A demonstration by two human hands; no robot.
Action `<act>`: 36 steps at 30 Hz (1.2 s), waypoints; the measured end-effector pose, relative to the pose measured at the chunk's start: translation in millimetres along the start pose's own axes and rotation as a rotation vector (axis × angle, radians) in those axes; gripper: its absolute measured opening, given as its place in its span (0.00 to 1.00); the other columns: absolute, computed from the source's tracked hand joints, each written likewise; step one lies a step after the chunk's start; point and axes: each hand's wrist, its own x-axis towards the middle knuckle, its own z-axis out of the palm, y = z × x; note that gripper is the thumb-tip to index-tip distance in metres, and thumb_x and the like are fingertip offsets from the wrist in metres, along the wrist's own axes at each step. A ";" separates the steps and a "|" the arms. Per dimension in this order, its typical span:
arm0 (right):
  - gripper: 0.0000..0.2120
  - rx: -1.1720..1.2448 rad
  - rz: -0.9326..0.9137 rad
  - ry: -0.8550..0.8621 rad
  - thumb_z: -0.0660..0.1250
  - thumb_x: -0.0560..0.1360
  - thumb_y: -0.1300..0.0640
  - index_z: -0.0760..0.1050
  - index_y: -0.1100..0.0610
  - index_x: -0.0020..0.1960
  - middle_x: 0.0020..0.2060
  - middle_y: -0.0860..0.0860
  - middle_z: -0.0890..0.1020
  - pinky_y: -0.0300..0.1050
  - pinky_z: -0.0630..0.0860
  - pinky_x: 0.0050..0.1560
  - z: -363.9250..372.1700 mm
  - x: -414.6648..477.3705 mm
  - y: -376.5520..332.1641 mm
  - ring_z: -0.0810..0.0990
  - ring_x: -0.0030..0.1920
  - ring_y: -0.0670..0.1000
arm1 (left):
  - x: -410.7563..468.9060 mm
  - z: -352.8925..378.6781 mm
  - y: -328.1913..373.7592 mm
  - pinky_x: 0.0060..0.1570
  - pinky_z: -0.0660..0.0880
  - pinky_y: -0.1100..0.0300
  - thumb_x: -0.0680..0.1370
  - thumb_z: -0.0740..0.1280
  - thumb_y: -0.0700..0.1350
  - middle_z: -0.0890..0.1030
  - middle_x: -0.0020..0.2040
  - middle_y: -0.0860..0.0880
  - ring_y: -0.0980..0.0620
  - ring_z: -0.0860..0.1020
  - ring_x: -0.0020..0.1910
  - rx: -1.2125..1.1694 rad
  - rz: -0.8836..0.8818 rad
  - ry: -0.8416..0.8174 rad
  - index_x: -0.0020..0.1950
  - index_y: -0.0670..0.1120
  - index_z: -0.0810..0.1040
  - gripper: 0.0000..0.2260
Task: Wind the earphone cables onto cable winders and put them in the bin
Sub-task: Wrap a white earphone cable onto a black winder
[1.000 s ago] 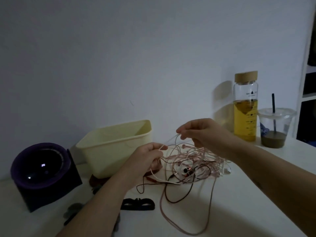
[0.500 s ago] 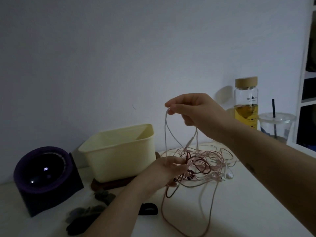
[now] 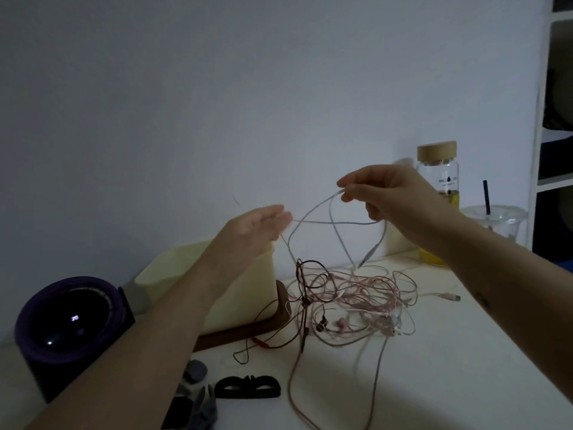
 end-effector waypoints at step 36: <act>0.12 -0.789 0.300 -0.270 0.65 0.77 0.54 0.81 0.60 0.40 0.30 0.46 0.81 0.31 0.70 0.30 46.1 9.8 32.4 0.78 0.29 0.40 | -46.7 -100.9 20.3 0.39 0.68 0.62 0.80 0.63 0.42 0.81 0.41 0.55 0.59 0.71 0.34 -0.006 0.223 0.702 0.45 0.54 0.77 0.08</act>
